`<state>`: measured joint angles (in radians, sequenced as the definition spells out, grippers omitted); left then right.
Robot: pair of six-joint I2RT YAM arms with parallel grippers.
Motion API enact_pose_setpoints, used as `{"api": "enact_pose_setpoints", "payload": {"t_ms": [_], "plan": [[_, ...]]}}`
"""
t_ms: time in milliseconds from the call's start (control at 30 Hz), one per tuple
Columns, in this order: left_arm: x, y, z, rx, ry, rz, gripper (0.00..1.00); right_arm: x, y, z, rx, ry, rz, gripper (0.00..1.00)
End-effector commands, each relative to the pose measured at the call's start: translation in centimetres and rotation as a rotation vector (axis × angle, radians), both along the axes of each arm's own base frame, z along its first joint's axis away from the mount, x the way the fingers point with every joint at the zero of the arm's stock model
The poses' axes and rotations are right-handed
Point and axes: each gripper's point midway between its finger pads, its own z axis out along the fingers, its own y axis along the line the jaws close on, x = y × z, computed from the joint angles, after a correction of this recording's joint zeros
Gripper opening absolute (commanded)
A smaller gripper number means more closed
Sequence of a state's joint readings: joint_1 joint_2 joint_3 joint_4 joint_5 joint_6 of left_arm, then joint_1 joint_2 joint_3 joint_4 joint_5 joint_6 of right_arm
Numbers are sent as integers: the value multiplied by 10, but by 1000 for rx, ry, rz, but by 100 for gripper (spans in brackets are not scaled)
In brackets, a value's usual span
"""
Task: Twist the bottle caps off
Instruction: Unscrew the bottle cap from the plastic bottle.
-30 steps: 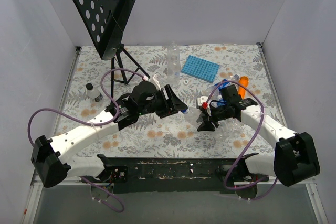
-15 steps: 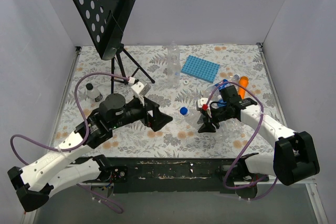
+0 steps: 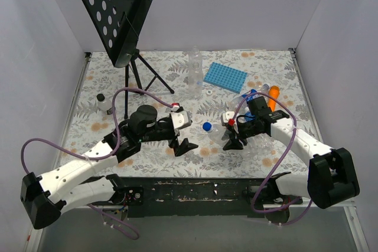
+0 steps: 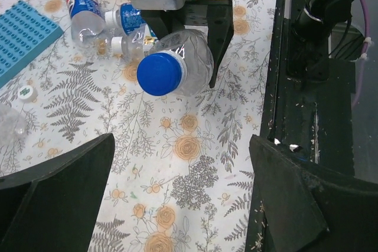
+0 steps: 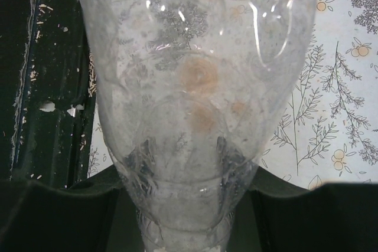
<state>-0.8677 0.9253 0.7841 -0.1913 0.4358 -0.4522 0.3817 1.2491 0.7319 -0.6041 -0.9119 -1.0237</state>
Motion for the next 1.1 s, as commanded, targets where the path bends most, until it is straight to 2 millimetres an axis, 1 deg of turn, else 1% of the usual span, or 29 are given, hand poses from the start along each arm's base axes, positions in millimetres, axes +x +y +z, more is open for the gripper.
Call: {"api": "enact_pose_setpoints", "payload": {"t_ms": [0,133,167,200,267,333,467,533,867,933,967,1000,1067], "plan": [[7,-17,22,-62,-111,-67,98,0,5,16,50,-31,27,6],[15,-27,20,-81,-104,-62,98,0,6,17,55,-33,30,6],[15,-29,20,-81,-87,-61,95,-1,6,17,54,-35,31,6],[18,-33,25,-102,-95,-63,93,-1,6,17,54,-30,31,6],[19,-39,21,-92,-74,-80,87,-1,6,17,55,-33,31,6],[21,-44,17,-79,-49,-90,79,-1,6,17,55,-33,30,6],[21,-52,13,-69,-18,-111,72,-1,6,16,54,-32,32,6],[22,-54,12,-72,-10,-117,66,-2,6,17,54,-33,34,6],[20,-59,16,-92,6,-138,60,-3,7,15,50,-28,38,6],[19,-59,15,-89,13,-147,54,-3,7,15,49,-27,38,6],[19,-60,14,-86,19,-146,49,-3,7,15,50,-28,38,6],[20,-60,14,-85,22,-145,45,-2,7,15,48,-27,36,6],[19,-60,15,-87,25,-144,40,-2,7,15,48,-27,38,6]]}}
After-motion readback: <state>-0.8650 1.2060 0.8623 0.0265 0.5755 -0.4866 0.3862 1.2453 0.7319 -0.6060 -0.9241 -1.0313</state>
